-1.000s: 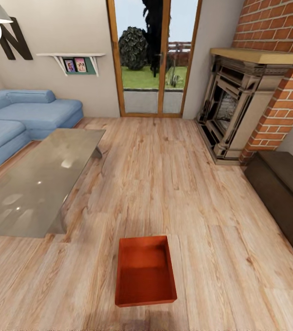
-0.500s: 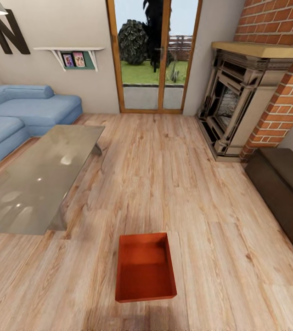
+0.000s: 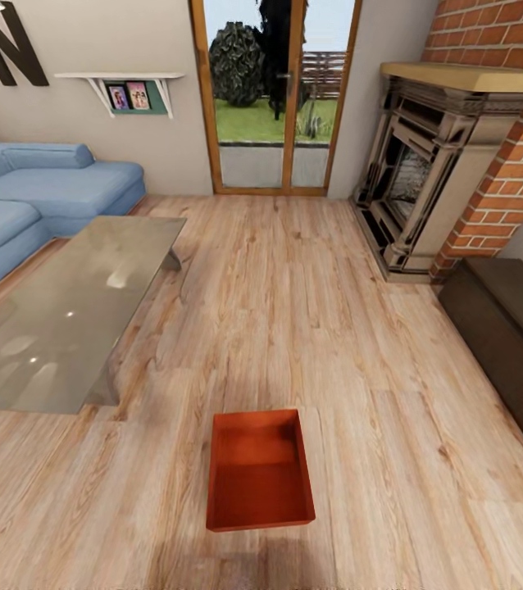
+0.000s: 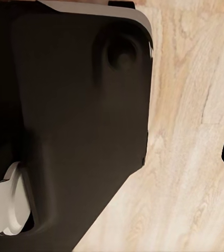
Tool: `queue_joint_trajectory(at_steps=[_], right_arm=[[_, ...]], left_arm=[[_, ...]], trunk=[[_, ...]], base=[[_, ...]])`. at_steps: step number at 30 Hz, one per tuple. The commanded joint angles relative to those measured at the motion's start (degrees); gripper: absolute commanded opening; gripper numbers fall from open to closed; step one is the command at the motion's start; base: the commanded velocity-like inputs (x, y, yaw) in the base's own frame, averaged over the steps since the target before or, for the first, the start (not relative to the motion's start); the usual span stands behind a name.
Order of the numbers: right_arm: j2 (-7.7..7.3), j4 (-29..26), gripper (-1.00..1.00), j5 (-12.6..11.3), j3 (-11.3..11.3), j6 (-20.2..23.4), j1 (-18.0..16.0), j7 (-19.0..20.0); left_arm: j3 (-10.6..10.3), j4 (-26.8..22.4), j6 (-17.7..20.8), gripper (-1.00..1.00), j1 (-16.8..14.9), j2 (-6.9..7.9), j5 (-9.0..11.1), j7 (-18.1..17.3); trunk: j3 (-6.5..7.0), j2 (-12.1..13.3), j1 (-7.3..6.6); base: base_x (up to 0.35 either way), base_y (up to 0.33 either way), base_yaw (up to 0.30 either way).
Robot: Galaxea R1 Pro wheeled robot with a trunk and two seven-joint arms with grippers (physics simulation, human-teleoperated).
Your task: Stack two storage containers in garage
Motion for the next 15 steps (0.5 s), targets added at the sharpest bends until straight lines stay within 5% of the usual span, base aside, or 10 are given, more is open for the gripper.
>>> queue_joint_trajectory(at_steps=[1,15], right_arm=[[0.01,0.0,1.0,-0.5,0.5,-0.1,0.0,-0.2],[0.03,0.0,1.0,-0.5,0.5,-0.1,0.0,-0.2]], left_arm=[[0.0,0.1,-0.1,1.0,0.0,0.02,0.6,-0.3],[0.0,0.1,-0.1,1.0,0.0,0.02,0.6,-0.3]], trunk=[[-0.14,0.0,0.01],[-1.42,0.0,0.01]], base=[[0.0,0.0,0.0],[0.0,0.0,0.0]])
